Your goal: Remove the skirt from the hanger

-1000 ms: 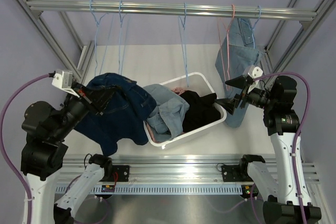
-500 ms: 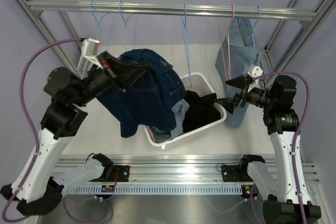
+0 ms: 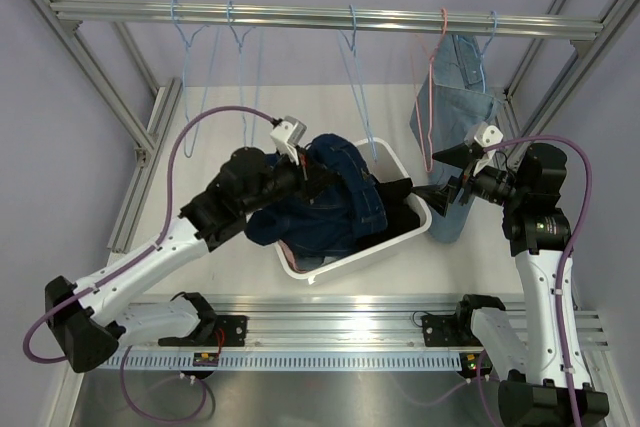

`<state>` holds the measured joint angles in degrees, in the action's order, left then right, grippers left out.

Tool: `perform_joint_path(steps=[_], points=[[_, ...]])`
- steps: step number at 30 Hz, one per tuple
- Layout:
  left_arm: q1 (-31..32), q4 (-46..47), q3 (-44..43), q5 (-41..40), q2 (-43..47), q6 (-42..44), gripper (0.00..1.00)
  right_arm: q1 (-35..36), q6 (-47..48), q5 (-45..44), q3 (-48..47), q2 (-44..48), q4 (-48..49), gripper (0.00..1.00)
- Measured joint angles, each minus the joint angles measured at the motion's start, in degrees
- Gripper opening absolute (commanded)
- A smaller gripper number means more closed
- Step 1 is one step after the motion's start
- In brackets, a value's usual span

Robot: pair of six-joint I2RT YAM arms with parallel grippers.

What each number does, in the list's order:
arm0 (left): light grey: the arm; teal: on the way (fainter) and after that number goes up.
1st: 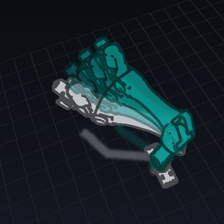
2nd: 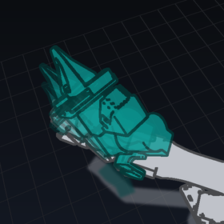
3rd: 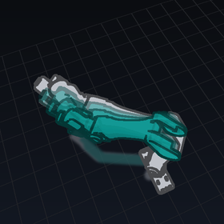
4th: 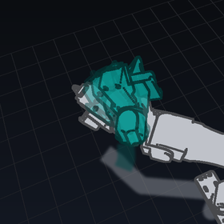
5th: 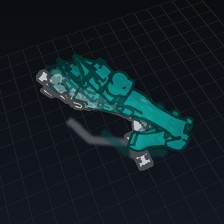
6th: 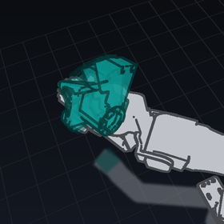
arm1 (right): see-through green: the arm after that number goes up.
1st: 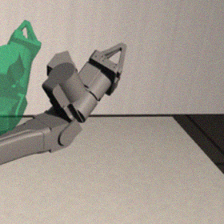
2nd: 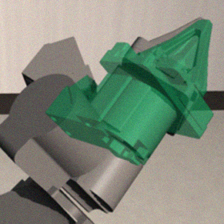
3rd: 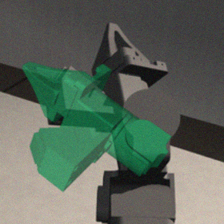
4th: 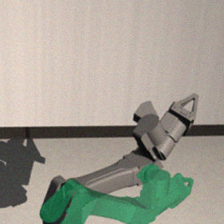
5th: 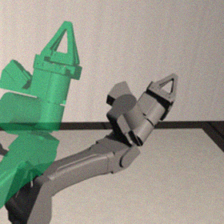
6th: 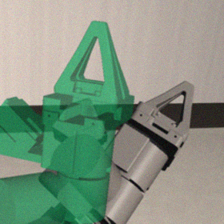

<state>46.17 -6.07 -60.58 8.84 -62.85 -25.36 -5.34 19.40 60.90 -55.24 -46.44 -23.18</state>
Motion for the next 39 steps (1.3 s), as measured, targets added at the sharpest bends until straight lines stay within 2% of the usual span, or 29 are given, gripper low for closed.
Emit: perform_joint_path(steps=[8, 11, 14, 17, 18, 21, 22, 26, 28, 29, 34, 39], points=[[3.2, 10.9, 20.4, -1.0, 0.0, -3.5, 0.00, -0.5, 0.3, -0.2, 0.0, -0.5, -0.1, 1.00], [4.9, 14.3, 23.7, -1.4, -2.4, -4.8, 0.02, -0.8, 0.4, -0.2, 0.0, -0.8, -0.3, 0.99], [6.0, 17.4, 24.6, -1.9, -7.1, -5.7, 0.09, -1.3, 0.5, -0.2, 0.0, -1.1, -0.4, 0.99], [6.3, 19.8, 25.5, -2.9, -10.4, -6.3, 0.25, -1.9, 0.6, -0.2, 0.0, -1.4, -0.7, 0.99], [6.4, 20.3, 25.9, -3.4, -10.7, -6.4, 0.38, -2.1, 0.6, -0.2, 0.0, -1.5, -0.7, 0.99], [7.1, 20.7, 26.4, -4.7, -9.8, -6.2, 0.57, -2.6, 0.7, -0.2, 0.0, -1.6, -0.8, 0.99], [7.5, 20.2, 26.4, -5.0, -8.9, -5.8, 0.69, -2.8, 0.9, -0.2, 0.0, -1.5, -1.1, 0.99], [7.8, 14.1, 25.1, -7.0, -2.9, -2.7, 0.87, -3.1, 2.2, -0.3, 0.0, -1.4, -3.5, 0.99], [7.7, 9.9, 23.1, -8.7, -0.2, -0.7, 0.91, -3.1, 3.0, -0.5, -0.3, -1.1, -5.2, 0.99], [7.7, 6.8, 21.4, -9.7, 1.4, 0.8, 0.99, -3.1, 3.5, -1.1, -0.7, -0.9, -6.8, 0.99], [7.7, -2.4, 13.7, -12.8, 9.4, 6.0, 0.99, -3.1, 4.6, -5.2, -7.8, -1.0, -16.4, 0.99], [7.7, -7.8, 10.4, -15.1, 18.6, 8.5, 0.99, -3.2, -0.1, -14.4, -14.0, -0.9, -21.4, 0.99]])
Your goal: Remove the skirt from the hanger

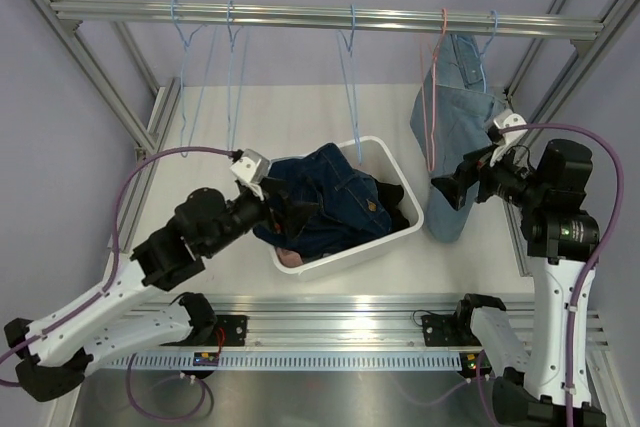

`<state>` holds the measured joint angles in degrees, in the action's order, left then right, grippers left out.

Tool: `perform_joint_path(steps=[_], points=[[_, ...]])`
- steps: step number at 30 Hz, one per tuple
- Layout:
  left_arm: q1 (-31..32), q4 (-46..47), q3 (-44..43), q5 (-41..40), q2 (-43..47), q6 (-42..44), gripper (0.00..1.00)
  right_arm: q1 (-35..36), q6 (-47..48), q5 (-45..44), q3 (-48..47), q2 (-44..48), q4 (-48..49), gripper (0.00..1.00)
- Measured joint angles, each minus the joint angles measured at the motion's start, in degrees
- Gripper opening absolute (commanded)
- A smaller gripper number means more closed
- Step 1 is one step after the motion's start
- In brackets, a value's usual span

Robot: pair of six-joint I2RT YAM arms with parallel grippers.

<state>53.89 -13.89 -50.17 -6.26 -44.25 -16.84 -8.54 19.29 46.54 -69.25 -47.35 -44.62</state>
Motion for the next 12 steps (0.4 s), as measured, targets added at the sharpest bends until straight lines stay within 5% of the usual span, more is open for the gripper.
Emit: perform_joint_path(steps=[12], points=[[0.0, -15.4, 3.9, -13.9, 24.6, 1.1, 0.99, -0.1, -17.3, -32.0, 4.2, 9.5, -1.2, 1.00]])
